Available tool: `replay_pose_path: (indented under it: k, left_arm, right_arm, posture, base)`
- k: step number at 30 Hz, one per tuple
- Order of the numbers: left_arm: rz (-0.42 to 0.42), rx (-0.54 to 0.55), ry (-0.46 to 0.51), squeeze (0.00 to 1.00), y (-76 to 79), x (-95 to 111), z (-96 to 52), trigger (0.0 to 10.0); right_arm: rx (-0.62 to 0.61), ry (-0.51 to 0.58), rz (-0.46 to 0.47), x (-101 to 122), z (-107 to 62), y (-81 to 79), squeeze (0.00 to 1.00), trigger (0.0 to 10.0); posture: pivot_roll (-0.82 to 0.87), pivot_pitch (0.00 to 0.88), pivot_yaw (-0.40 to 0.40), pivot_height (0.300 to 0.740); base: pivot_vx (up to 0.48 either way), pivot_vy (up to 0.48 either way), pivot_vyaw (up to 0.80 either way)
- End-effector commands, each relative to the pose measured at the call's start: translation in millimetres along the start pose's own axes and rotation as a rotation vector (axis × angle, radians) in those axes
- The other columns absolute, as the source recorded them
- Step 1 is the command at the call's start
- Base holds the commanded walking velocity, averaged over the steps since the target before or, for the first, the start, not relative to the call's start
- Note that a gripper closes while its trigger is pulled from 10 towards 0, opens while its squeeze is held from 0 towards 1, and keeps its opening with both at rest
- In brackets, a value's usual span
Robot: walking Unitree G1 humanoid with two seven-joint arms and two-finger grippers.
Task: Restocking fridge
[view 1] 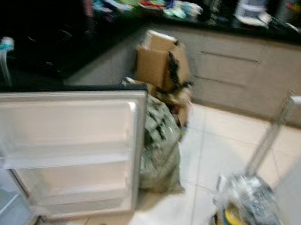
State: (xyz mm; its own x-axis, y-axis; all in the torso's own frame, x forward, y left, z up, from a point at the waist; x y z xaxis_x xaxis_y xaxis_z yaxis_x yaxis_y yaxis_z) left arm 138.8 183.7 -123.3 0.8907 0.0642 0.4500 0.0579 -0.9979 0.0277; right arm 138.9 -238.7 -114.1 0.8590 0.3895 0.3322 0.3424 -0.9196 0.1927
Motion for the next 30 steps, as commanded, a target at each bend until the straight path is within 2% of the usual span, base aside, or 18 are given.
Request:
replay_pose_path:
  k: [1,19,25,30]
  left_arm:
    - [0.004,0.017,-0.019,0.0,-5.3,-4.9,-1.1,10.0]
    - [0.006,0.028,-0.007,0.0,-8.9,-2.3,-1.2,10.0]
    - [0.01,0.014,-0.007,0.0,-7.0,-1.9,-1.0,10.0]
    - [0.031,-0.028,-0.015,0.0,0.1,-2.3,-0.4,10.0]
  right_arm:
    - [0.015,-0.003,0.001,-1.2,0.4,-4.4,0.0,10.0]
    - [0.015,-0.004,-0.012,-2.5,0.1,-4.1,0.0,10.0]
    - [-0.015,-0.014,-0.015,-3.4,0.0,-1.2,0.0,10.0]
    - [-0.016,-0.018,-0.01,-4.7,0.0,-1.9,0.0,10.0]
  posture:
    - [-0.07,0.0,-0.015,0.74]
    - [-0.07,0.0,-0.014,0.74]
    - [-0.07,0.0,-0.014,0.74]
    - [-0.07,0.0,-0.013,0.74]
  base:
    - [0.0,0.0,0.79]
    - [0.0,0.0,0.78]
    - [0.0,0.0,0.14]
    - [0.0,-0.44,0.0]
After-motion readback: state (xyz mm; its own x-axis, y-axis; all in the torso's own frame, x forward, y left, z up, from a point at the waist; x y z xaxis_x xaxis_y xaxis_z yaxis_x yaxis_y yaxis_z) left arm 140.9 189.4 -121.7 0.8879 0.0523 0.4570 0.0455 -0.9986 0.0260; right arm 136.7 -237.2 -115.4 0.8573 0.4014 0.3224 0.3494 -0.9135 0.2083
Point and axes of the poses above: a point about 5 cm out from each wrist's last joint towards the gripper, its own z axis pointing out of the wrist towards the gripper, its own x axis along the axis of the wrist's last joint, y = z × x, the point moved 2 cm from there along z, pointing out of the wrist towards the gripper, and after that the axes turned 7 degrees about -z, right-handed, at the moved point
